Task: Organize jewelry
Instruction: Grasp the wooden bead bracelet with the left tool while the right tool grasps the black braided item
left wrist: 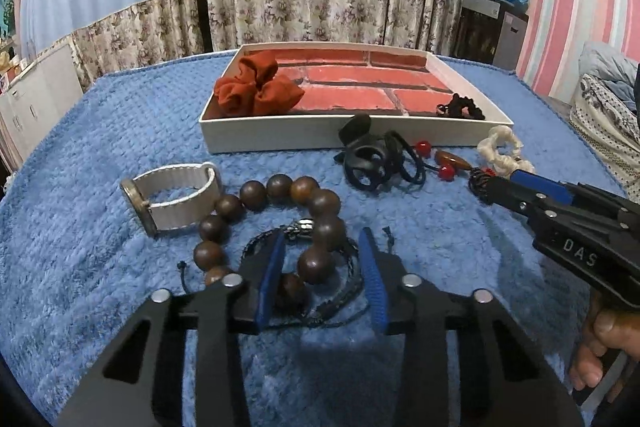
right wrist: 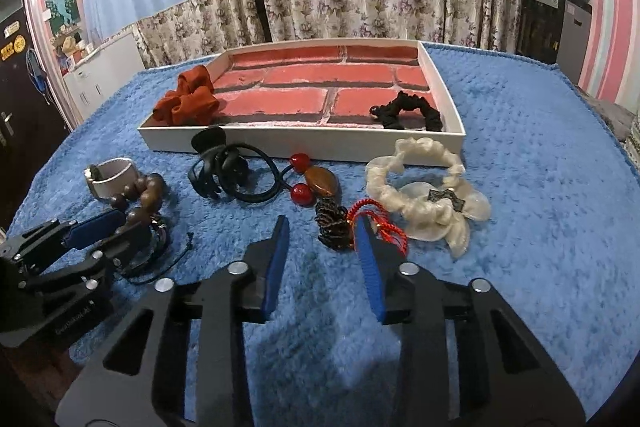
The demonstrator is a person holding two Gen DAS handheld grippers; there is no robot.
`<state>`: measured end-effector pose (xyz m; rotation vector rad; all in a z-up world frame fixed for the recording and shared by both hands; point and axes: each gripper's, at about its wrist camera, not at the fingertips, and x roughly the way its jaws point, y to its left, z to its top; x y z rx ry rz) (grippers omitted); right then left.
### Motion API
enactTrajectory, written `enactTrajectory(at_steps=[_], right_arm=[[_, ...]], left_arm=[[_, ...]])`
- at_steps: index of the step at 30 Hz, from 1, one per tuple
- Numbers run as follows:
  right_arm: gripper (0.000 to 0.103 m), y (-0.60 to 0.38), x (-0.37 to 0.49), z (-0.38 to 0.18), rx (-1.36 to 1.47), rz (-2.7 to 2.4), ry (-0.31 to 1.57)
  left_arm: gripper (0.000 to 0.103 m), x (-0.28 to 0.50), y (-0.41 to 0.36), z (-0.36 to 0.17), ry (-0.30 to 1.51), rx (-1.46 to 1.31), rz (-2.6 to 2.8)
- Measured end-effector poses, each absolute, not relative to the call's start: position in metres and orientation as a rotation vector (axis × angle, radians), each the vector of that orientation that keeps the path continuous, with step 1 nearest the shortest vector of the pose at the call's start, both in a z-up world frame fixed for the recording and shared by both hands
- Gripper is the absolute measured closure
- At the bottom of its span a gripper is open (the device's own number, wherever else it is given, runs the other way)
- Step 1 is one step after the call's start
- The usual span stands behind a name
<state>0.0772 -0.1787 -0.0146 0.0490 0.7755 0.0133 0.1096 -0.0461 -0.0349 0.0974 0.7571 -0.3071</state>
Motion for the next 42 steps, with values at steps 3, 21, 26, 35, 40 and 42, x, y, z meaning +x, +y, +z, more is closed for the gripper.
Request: enactTrajectory(at_steps=[3, 21, 26, 35, 40, 42], right_arm=[[0.078, -0.178, 0.084, -0.020, 0.046, 0.011, 0.800], [0.084, -0.180, 0.098, -0.025, 0.044, 0.009, 0.812], [0.084, -0.180, 0.092, -0.021, 0.042, 0.015, 0.785], [0.084, -0.188, 0.075, -0.010, 0.064, 0.034, 0.738], [0.084, -0.191, 0.064, -0.001, 0.080, 0.046, 0.711], [0.084, -0.191, 0.059, 0.003, 0.082, 0.051, 0.702]], left_arm=[[0.075, 0.113, -0.045, -0.036, 0.764, 0.092, -0.319], [0.079, 0.118, -0.036, -0.036, 0.766, 0.044, -0.360], [0.079, 0.118, -0.032, -0.036, 0.760, 0.029, -0.359], [0.079, 0.106, -0.031, -0.027, 0.715, 0.039, -0.357], [0.080, 0.101, -0.028, -0.020, 0.701, 0.031, -0.346], [0.080, 0.098, -0.028, -0.016, 0.692, 0.030, -0.342]])
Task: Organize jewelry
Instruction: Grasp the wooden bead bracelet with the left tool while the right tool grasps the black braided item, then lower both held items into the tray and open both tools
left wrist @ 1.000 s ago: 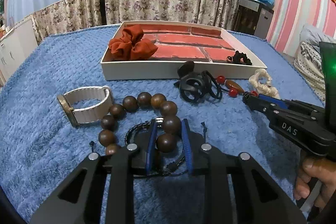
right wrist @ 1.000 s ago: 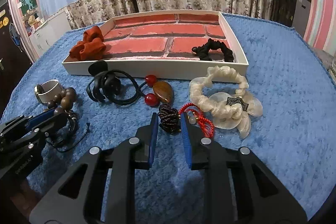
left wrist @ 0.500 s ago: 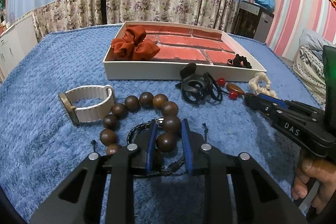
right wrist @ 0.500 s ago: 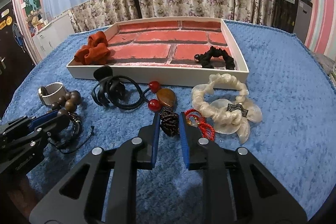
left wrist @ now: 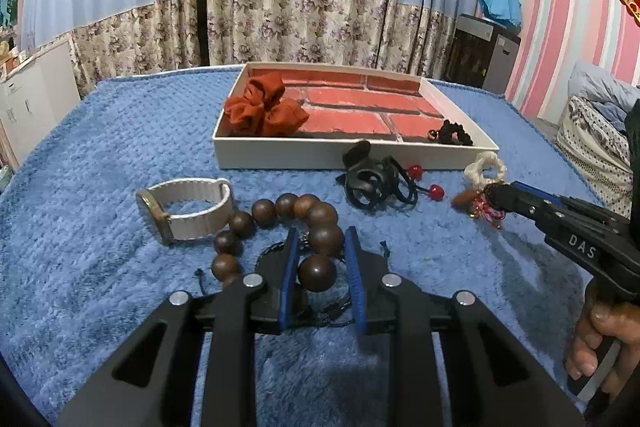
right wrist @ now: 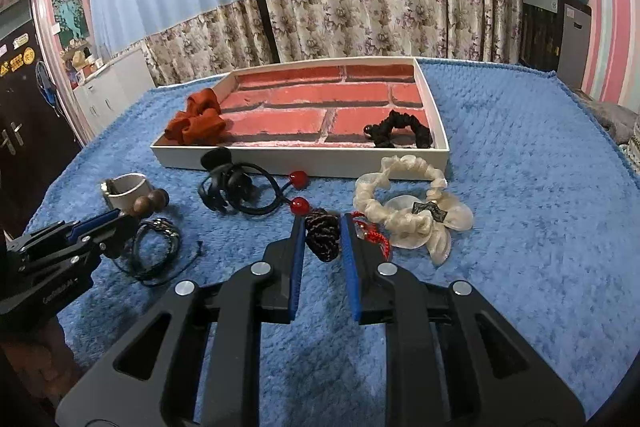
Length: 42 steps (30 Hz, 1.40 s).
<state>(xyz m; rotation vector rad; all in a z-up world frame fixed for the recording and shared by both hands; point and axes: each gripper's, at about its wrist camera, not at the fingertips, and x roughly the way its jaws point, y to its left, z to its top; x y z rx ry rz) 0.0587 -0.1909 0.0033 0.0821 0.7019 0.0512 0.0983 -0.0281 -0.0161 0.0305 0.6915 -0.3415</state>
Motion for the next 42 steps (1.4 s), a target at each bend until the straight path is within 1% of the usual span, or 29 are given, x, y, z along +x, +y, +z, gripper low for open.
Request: enactTrajectory(at_steps=[5, 6, 19, 42], right_arm=[[0.085, -0.190, 0.049, 0.009, 0.079, 0.061, 0.690], [0.085, -0.190, 0.048, 0.009, 0.080, 0.062, 0.688], [0.085, -0.191, 0.038, 0.021, 0.085, 0.066, 0.658], [0.085, -0.198, 0.039, 0.075, 0.043, 0.059, 0.542]], left_arm=[[0.081, 0.091, -0.028, -0.010, 0.678, 0.031, -0.345], [0.084, 0.090, -0.027, -0.009, 0.677, 0.027, -0.346], [0.084, 0.083, -0.026, 0.003, 0.650, 0.031, -0.346], [0.084, 0.092, -0.027, 0.060, 0.524, 0.028, -0.331]])
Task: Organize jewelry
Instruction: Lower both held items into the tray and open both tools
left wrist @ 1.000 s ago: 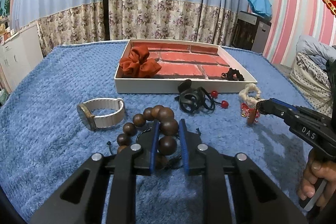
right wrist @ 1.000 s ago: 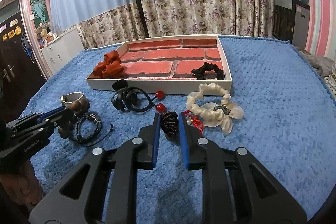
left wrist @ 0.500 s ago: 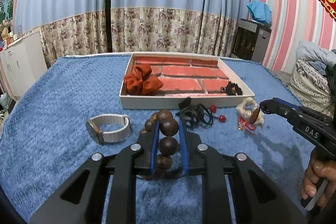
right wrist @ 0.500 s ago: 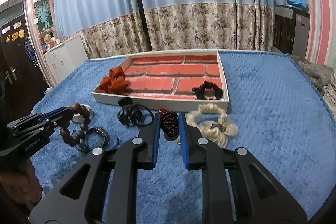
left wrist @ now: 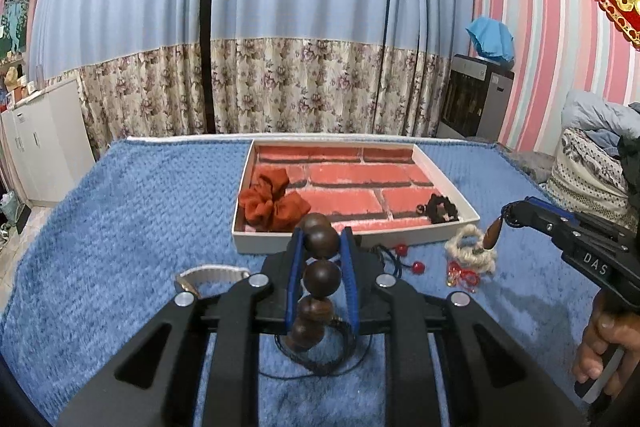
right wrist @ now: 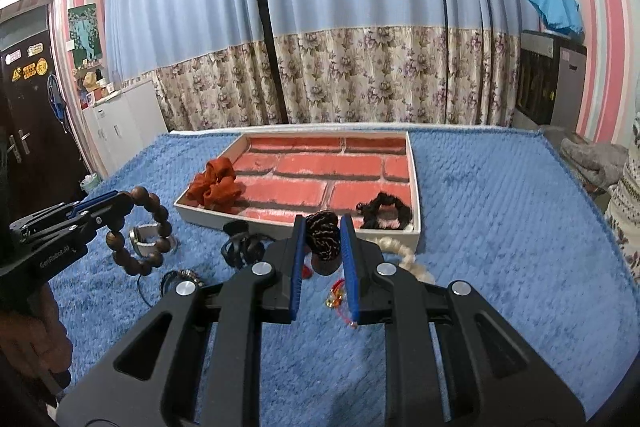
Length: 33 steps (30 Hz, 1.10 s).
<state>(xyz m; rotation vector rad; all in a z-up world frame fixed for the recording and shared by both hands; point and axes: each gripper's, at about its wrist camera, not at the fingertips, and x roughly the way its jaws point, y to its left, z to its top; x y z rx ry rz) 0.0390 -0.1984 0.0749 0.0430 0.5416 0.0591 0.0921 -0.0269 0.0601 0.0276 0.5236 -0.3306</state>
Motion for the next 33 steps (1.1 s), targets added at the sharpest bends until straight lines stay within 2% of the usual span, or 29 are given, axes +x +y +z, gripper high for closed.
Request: enactTrajectory(at_steps=[13, 33], right_arm=[[0.085, -0.205, 0.053, 0.102, 0.003, 0.032, 0.480], [0.085, -0.212, 0.134, 0.099, -0.020, 0.014, 0.514]], left_arm=[[0.084, 0.106, -0.025, 0.093, 0.448, 0.021, -0.314], [0.084, 0.185, -0.049, 0.081, 0.473, 0.055, -0.334]])
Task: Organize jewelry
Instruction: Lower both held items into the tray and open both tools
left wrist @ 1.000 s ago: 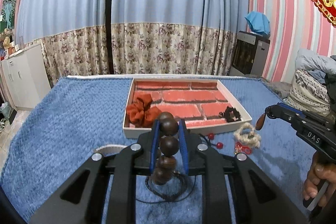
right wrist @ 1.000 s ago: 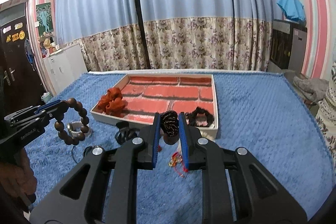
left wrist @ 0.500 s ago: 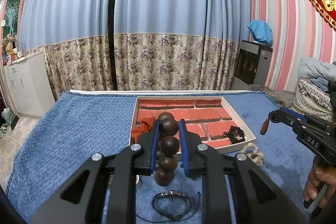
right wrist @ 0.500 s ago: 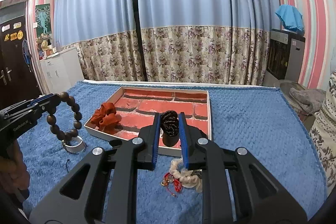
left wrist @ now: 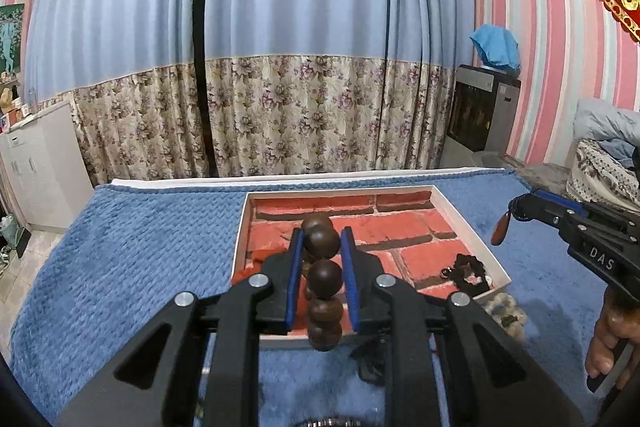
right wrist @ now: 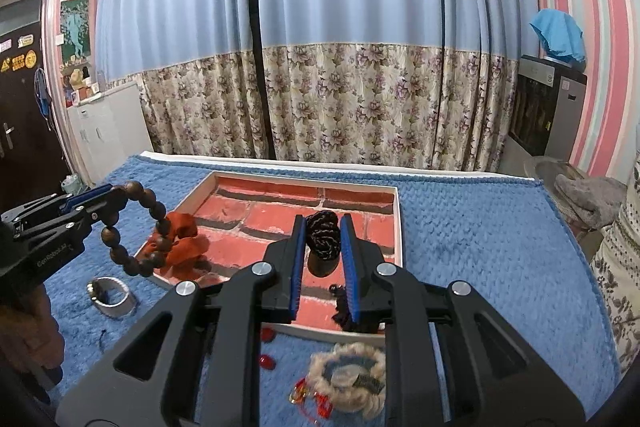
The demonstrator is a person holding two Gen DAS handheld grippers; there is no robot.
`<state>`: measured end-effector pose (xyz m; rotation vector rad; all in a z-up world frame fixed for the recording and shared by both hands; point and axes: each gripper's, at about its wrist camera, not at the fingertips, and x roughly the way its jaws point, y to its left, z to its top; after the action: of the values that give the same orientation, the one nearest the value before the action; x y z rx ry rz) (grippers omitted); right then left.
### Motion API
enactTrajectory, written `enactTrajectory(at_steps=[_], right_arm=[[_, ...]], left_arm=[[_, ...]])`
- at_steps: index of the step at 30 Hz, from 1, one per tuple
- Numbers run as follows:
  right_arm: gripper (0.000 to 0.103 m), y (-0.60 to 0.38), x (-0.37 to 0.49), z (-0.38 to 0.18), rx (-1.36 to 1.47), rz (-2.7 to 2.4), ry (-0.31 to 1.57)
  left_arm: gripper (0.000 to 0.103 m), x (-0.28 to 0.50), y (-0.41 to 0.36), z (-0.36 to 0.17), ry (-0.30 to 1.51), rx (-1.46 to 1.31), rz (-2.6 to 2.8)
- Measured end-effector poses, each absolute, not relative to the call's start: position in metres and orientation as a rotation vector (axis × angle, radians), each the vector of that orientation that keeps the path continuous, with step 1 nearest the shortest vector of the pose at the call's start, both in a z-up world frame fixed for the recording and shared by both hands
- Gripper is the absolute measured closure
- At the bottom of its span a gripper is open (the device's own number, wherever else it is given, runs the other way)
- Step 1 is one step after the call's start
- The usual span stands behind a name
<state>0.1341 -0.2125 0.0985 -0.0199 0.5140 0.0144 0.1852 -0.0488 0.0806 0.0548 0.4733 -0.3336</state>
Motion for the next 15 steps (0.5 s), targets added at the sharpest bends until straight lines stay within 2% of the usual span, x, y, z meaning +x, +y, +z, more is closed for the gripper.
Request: enactTrajectory(at_steps=[15], right_arm=[[0.085, -0.223, 0.209, 0.062, 0.011, 0.023, 0.645]], left_arm=[[0.084, 0.263, -0.056, 0.053, 0.580, 0.045, -0.339]])
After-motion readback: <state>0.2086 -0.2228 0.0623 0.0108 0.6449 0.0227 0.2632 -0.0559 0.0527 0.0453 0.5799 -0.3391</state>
